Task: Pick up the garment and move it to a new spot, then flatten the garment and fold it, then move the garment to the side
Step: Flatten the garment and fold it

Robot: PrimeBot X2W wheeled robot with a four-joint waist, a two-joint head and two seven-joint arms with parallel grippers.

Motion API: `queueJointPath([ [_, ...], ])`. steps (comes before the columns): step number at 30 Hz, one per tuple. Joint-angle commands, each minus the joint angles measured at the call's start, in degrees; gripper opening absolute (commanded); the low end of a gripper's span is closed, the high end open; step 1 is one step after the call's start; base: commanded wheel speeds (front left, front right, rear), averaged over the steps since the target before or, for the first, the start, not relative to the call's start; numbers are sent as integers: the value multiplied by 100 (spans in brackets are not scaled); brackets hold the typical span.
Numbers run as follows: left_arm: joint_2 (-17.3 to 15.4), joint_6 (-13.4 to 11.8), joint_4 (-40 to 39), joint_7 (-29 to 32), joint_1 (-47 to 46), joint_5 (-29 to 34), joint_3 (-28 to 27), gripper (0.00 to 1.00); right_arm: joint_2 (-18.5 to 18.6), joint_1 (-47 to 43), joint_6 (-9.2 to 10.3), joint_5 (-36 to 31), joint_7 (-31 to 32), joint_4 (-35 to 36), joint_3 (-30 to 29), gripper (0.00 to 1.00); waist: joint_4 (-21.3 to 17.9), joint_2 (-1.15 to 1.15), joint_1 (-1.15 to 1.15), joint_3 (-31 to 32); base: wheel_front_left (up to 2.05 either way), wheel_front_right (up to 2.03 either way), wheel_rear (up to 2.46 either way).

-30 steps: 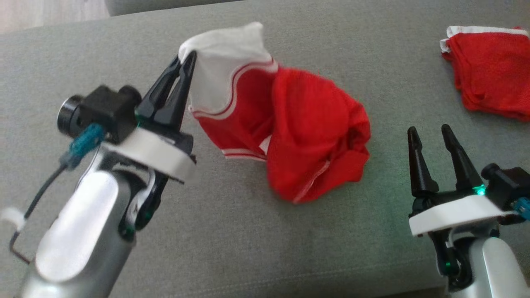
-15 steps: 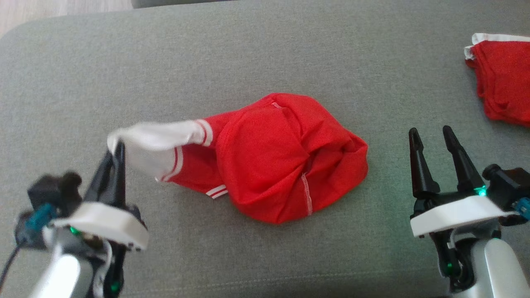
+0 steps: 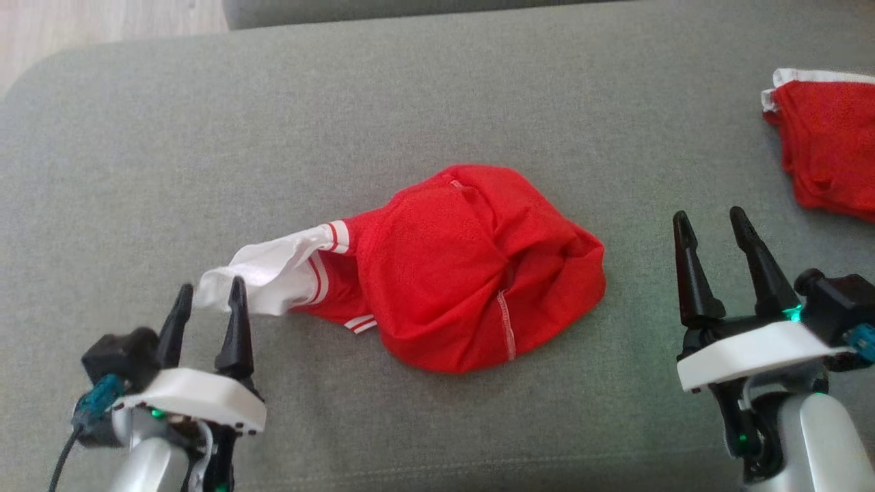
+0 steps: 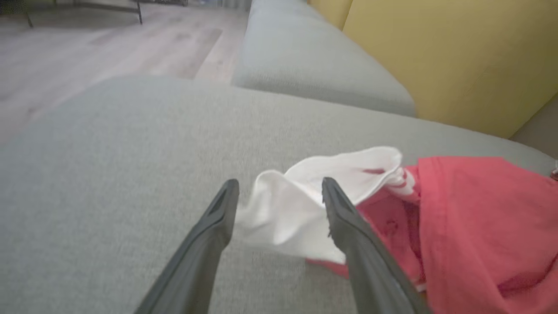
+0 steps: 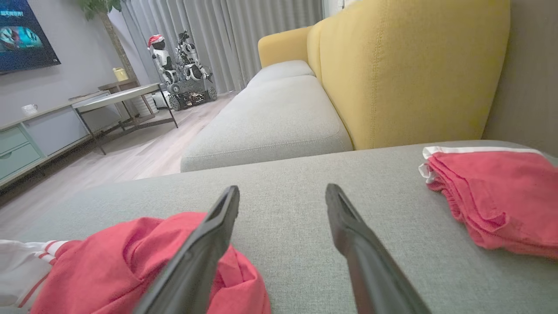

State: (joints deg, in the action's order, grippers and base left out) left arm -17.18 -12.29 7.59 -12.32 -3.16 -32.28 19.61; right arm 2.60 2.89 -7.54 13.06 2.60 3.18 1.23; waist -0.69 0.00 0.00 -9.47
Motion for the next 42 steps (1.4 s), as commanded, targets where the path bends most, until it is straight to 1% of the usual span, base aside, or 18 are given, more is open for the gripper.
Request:
queueJointPath([
  [1,-55,-26,-199,-107,-310,137,-212,100,28,66,5,-53,11,242,120,100,14,0,0,88,0,0,0],
  [6,-43,-126,-488,-228,-363,586,-152,100,52,-42,5,-208,84,260,142,100,13,0,0,307,0,0,0],
  [12,-122,-221,-728,-247,-200,855,-84,100,53,-246,5,-259,180,305,195,100,-9,0,0,558,0,0,0],
  [21,-217,-276,-897,-110,16,905,27,100,75,-460,5,-283,305,428,225,100,0,0,0,708,0,0,0],
  [35,-257,-250,-876,-35,-52,853,77,100,73,-466,5,-280,354,492,216,100,68,0,0,691,0,0,0],
  [38,-253,-252,-883,-31,-90,850,90,100,133,-393,5,-290,411,473,418,100,111,0,0,651,0,0,0],
  [40,-246,-251,-894,-22,-125,851,105,100,225,-310,5,-278,493,442,712,100,153,0,0,601,0,0,0],
  [42,-237,-247,-906,-20,-177,859,121,100,379,-178,5,-250,596,382,1126,100,205,0,0,531,0,0,0],
])
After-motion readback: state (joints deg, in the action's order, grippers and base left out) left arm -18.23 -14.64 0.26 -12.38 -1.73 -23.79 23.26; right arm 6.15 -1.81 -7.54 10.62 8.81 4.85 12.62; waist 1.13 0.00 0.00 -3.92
